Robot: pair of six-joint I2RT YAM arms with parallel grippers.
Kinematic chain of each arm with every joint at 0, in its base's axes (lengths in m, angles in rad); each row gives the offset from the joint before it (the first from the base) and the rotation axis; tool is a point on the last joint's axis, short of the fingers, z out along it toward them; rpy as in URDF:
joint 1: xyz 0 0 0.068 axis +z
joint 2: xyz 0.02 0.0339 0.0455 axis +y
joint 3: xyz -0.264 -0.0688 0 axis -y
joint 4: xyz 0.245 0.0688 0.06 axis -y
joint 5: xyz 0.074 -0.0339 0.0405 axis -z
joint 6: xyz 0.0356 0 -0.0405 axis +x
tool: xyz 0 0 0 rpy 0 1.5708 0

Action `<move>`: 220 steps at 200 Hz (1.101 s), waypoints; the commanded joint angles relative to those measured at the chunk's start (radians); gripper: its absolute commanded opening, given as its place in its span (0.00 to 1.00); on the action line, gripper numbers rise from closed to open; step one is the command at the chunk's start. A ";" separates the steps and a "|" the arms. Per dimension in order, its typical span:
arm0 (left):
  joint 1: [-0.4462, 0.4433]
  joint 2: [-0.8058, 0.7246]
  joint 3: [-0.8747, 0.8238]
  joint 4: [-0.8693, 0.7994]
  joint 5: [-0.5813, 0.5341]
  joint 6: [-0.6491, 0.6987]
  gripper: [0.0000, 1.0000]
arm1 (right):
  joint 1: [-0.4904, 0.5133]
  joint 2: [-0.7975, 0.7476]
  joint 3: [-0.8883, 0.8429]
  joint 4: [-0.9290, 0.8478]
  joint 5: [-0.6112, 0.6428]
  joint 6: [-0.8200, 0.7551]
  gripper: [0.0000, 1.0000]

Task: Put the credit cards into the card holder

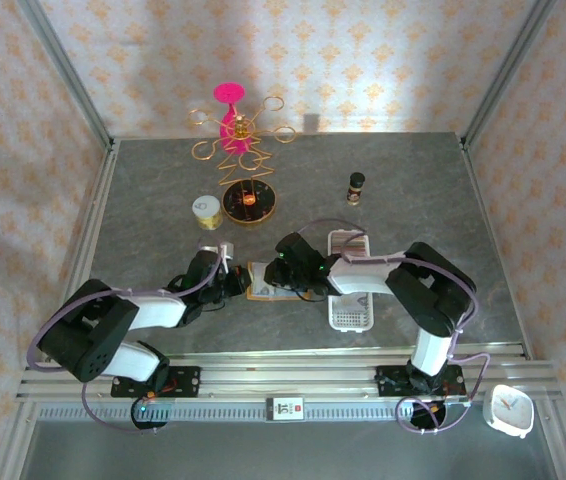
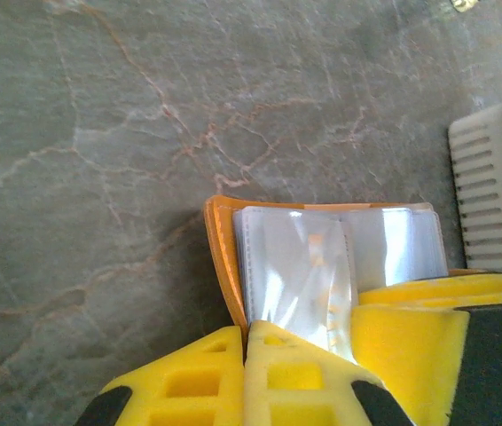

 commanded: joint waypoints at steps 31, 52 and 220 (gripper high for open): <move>-0.008 -0.066 -0.016 -0.098 -0.022 0.038 0.00 | 0.004 -0.075 0.042 -0.203 0.121 -0.067 0.37; -0.009 -0.093 -0.016 -0.128 -0.051 0.045 0.00 | 0.003 -0.114 0.049 -0.234 0.159 -0.081 0.40; -0.009 -0.242 -0.005 -0.334 -0.195 0.077 0.00 | 0.013 -0.146 0.079 -0.482 0.384 -0.112 0.40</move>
